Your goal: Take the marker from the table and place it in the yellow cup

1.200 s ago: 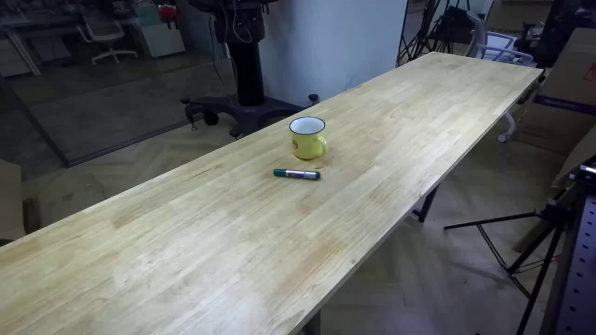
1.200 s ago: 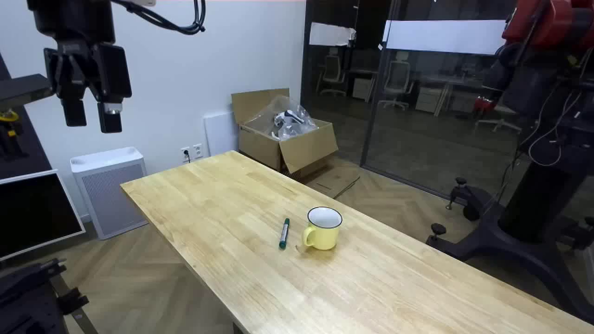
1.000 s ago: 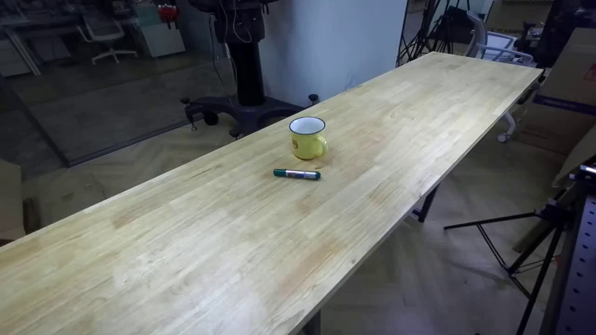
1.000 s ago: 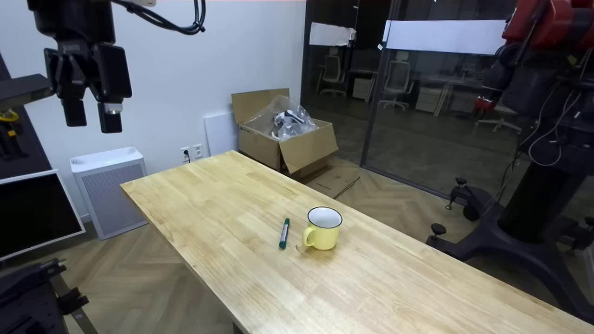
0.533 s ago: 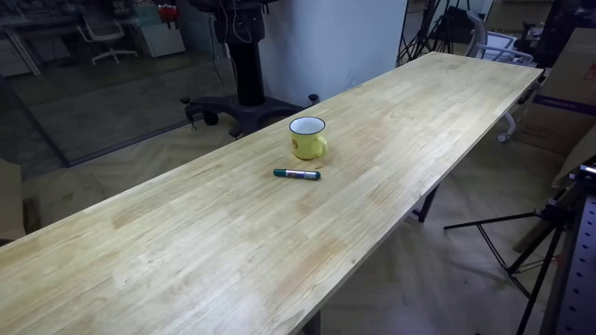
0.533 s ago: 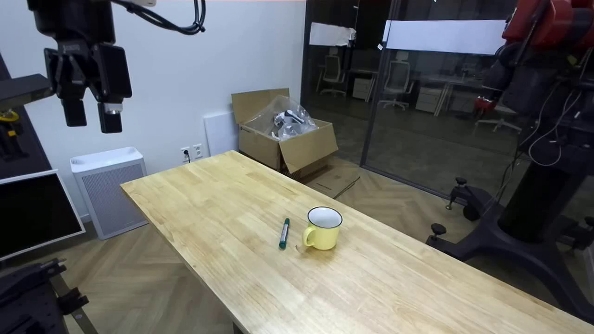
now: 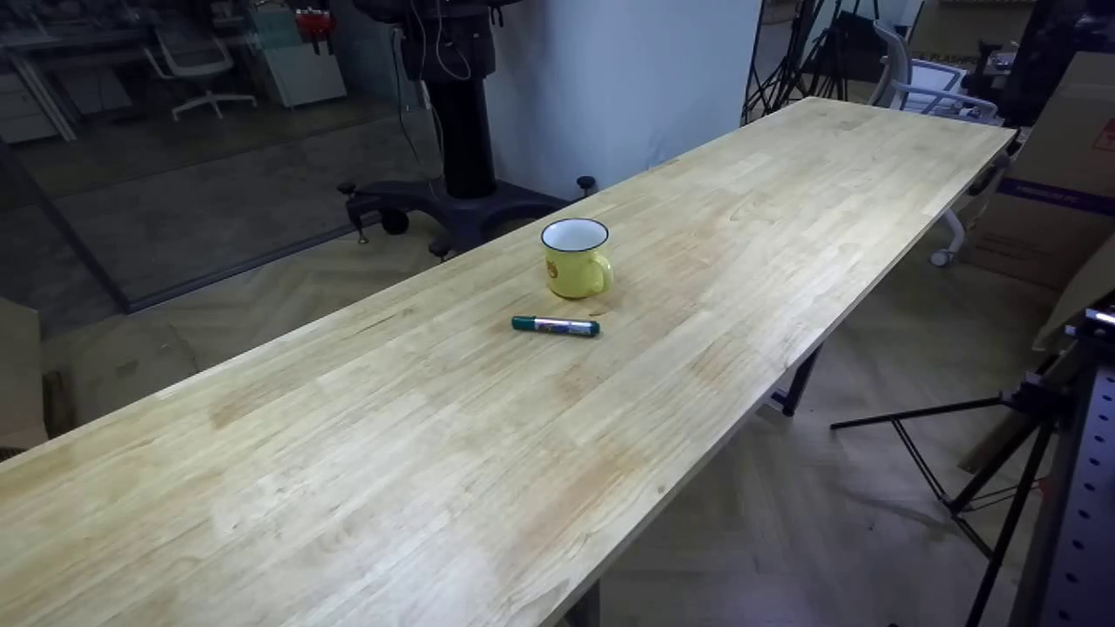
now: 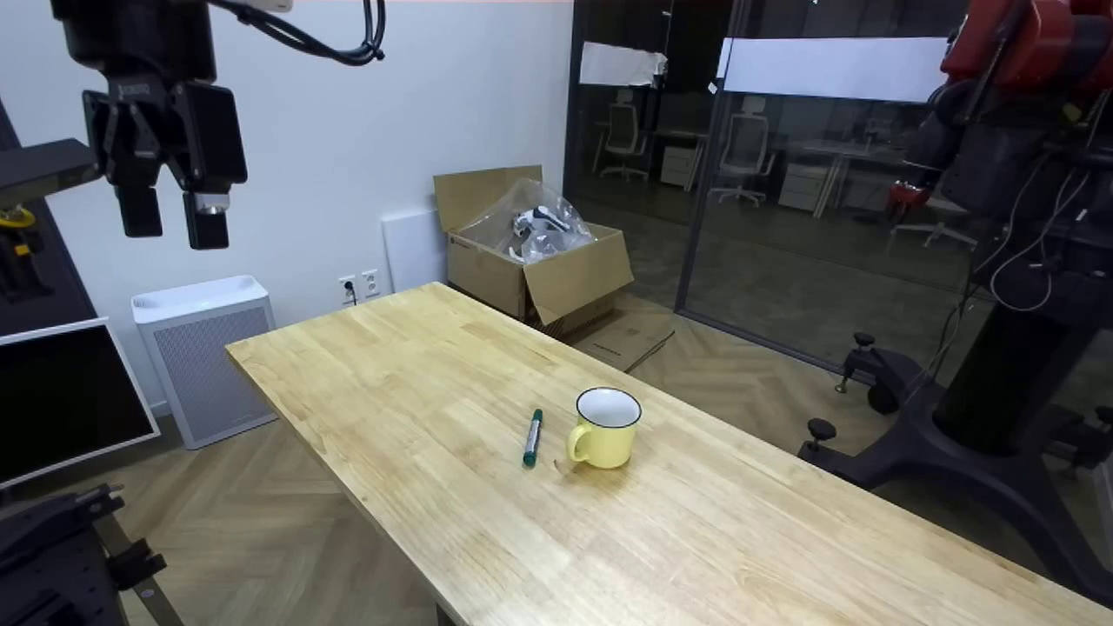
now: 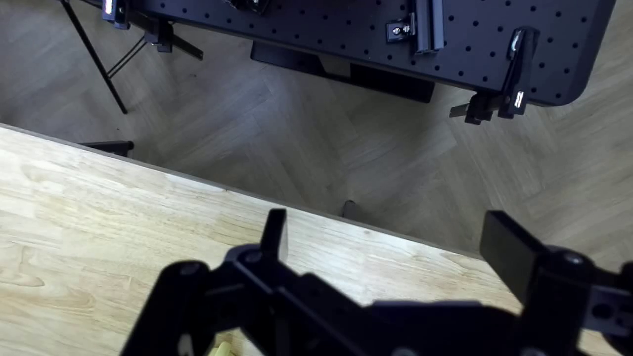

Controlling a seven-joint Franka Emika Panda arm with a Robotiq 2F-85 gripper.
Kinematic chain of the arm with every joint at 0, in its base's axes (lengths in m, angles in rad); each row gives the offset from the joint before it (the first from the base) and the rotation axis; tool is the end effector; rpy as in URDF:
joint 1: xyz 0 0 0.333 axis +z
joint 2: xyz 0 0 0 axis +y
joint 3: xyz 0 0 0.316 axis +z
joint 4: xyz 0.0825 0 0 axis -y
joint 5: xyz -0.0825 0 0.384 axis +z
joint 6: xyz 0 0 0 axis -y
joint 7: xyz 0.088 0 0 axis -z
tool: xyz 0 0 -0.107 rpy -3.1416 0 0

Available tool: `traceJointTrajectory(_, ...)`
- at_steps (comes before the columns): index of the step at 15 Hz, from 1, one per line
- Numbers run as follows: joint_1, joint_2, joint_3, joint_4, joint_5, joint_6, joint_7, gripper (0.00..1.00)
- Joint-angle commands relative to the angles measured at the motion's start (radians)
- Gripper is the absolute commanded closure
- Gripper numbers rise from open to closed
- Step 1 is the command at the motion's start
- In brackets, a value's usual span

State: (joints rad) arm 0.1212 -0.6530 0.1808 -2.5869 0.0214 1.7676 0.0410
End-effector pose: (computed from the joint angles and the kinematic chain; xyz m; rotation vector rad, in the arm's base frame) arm 0.3163 0.1014 0.4512 3.0017 0.3145 -0.2394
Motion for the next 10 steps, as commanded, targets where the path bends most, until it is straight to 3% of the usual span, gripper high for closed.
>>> traceJointTrajectory(1, 0.013, 0.002, -0.011, 0.001, -0.006, -0.001, 0.007, 0.0)
traceJointTrajectory(5, -0.016, 0.092, -0.005, 0.058, -0.109, 0.126, -0.02, 0.0)
traceJointTrajectory(7, -0.045, 0.171, -0.003, 0.089, -0.212, 0.255, -0.019, 0.0)
traceJointTrajectory(10, -0.057, 0.329, -0.039, 0.155, -0.254, 0.42, -0.062, 0.0)
